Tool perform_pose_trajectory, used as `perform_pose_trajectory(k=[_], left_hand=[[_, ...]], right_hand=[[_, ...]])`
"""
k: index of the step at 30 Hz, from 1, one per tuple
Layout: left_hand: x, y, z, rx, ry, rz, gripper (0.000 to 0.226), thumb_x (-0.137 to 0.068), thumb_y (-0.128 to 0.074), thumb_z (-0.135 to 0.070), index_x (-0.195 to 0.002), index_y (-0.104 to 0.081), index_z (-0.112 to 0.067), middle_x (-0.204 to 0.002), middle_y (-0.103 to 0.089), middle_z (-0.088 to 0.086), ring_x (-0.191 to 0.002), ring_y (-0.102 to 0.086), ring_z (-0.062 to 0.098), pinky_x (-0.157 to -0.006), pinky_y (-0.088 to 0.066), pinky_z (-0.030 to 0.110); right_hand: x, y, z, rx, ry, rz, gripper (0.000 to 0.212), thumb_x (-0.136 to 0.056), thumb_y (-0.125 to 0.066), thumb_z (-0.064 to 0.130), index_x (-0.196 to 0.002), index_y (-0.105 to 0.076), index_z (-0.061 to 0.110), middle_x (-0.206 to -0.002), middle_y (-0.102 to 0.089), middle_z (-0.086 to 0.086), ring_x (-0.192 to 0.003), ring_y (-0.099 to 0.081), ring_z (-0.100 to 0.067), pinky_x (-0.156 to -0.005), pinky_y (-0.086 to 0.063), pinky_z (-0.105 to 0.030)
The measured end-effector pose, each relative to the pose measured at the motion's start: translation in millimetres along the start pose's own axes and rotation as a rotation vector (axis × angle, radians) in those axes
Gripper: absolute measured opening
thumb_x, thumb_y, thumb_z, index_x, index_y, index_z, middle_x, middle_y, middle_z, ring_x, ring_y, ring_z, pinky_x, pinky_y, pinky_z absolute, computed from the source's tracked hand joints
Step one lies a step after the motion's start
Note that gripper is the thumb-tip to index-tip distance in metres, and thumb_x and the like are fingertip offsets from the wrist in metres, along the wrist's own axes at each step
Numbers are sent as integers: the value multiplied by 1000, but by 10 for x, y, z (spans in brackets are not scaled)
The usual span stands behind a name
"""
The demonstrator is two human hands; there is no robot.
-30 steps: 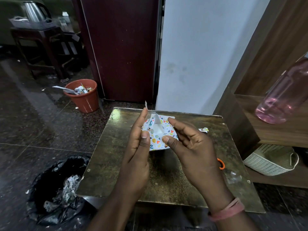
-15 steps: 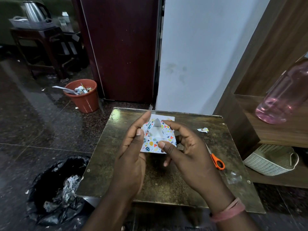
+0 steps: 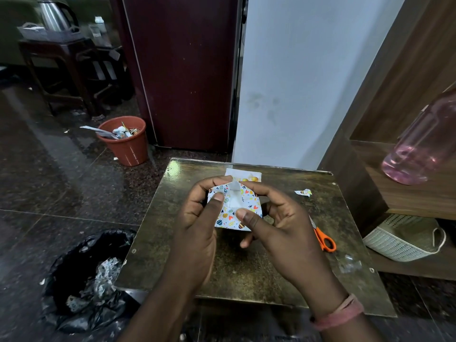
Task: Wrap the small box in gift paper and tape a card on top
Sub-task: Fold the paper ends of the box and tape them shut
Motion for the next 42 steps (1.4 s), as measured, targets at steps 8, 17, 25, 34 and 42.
perform_pose_trajectory(k=[8,17,25,34,42], left_hand=[[-2,19,7,-67,-24,53,11,-98,-52,-13,-97,-63,-17,-135,-64,7,-121,-61,30,-89,-50,47],[5,20,-4,-142,-43,49,13,-98,-50,-10,-97,-62,-16,-140,-62,5,-128,-62,27,-96,-50,52],[0,16,-26,-100,-30,36,19,-96,-49,-8,-94,-64,-19,-141,-62,5,-128,-62,30,-94,-51,47],[8,32,-27,-94,-25,48,21,-91,-48,-6,-89,-64,-19,-142,-60,6,-129,-61,32,-91,-50,45],[5,28,-7,-66,-11,75,25,-87,-45,-6,-87,-67,-20,-142,-59,9,-129,-61,29,-92,-52,40]], right_hand=[[-8,65,-5,-31,-49,-3,33,-86,-72,-9,-99,-79,21,-89,-70,-8,-69,-62,-21,-49,-57,-36],[-2,59,17,-72,-43,2,26,-88,-70,-10,-96,-80,13,-113,-67,-19,-84,-61,-27,-52,-60,-37],[7,31,36,-71,-44,13,31,-94,-62,-9,-97,-79,17,-119,-66,-13,-84,-60,-20,-58,-63,-41],[20,28,21,-80,-74,-56,30,-91,-65,-11,-87,-83,13,-121,-66,-8,-106,-62,-43,-61,-63,-42],[35,36,29,-88,-78,-68,31,-90,-63,-14,-85,-82,10,-120,-67,-8,-99,-69,-34,-59,-63,-41]])
Point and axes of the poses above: each hand's wrist, its own x-axis away from the middle knuckle, its own y-axis out of the back of the hand, z = x × y, the point moved 3 cm from there along -x, towards the middle knuckle
